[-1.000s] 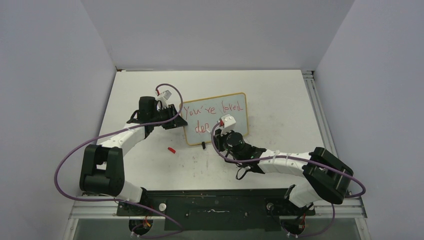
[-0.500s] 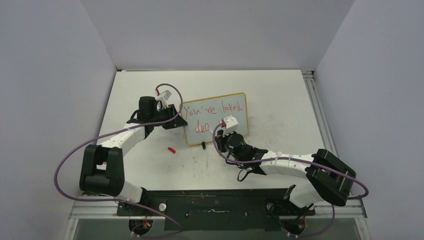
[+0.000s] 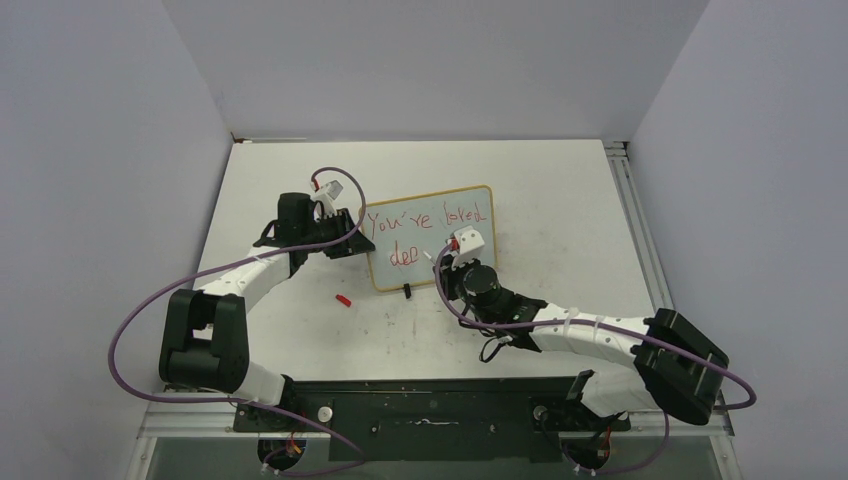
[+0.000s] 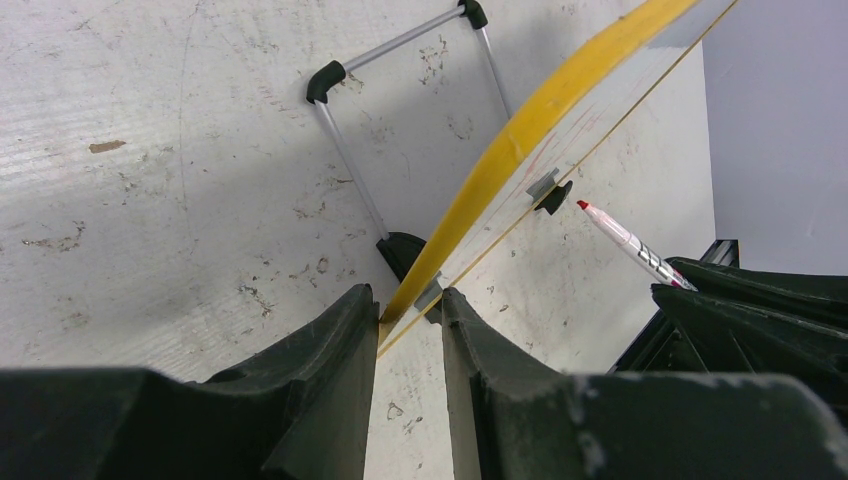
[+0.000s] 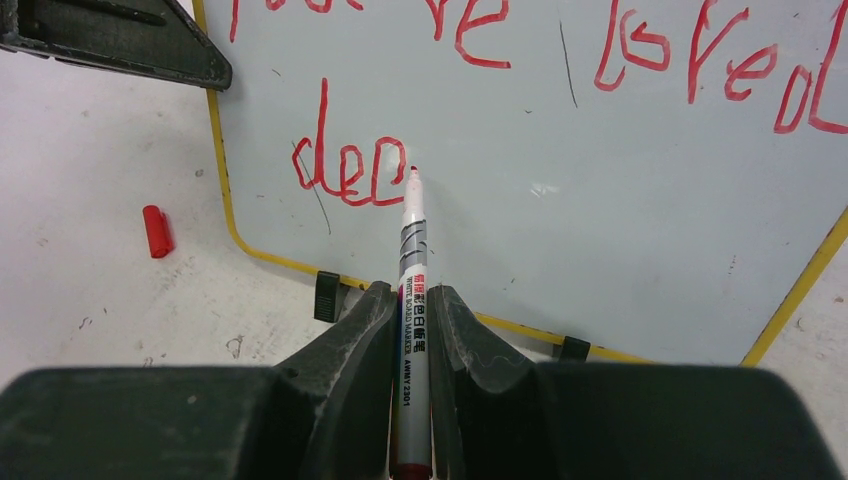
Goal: Write a sentence on the whiteboard
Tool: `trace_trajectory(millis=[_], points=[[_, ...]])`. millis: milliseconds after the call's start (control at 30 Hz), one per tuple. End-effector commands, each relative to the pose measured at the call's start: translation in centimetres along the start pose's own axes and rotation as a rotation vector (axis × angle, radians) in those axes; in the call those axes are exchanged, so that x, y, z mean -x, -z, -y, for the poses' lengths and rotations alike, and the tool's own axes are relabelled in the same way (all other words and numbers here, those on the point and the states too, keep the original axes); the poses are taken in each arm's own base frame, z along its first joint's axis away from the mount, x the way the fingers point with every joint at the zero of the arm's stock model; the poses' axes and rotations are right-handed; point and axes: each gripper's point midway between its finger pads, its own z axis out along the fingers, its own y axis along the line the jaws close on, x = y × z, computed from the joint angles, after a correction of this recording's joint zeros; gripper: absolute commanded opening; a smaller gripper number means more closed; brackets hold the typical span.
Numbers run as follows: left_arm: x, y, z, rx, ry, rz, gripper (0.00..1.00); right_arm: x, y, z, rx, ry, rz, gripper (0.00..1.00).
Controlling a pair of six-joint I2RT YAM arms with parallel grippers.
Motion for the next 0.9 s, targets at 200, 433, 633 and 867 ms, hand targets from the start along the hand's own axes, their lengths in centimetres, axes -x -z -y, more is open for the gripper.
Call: trace_trajectory(millis=[200, 433, 633, 867], points=[[2.4, 0.9, 2.6, -0.065, -0.06, 0.061, 0.28, 2.0, -1.2, -0.2, -0.005, -0.003, 0.056, 0.05], [2.4, 0.9, 2.6, -0.067, -0.06, 0.061, 0.28, 1.9, -1.7, -0.2, -0.005, -0.006, 0.063, 0.05], [2.4, 0.9, 2.6, -0.066, -0.061, 0.061, 0.28, 2.0, -1.9, -0.3, 0.001, -0.01, 0.068, 0.05], [2.5, 0.9, 2.7, -0.068, -0.062, 0.061, 0.28, 0.9, -1.7, 0.2, -0.017, -0.01, 0.043, 0.05]])
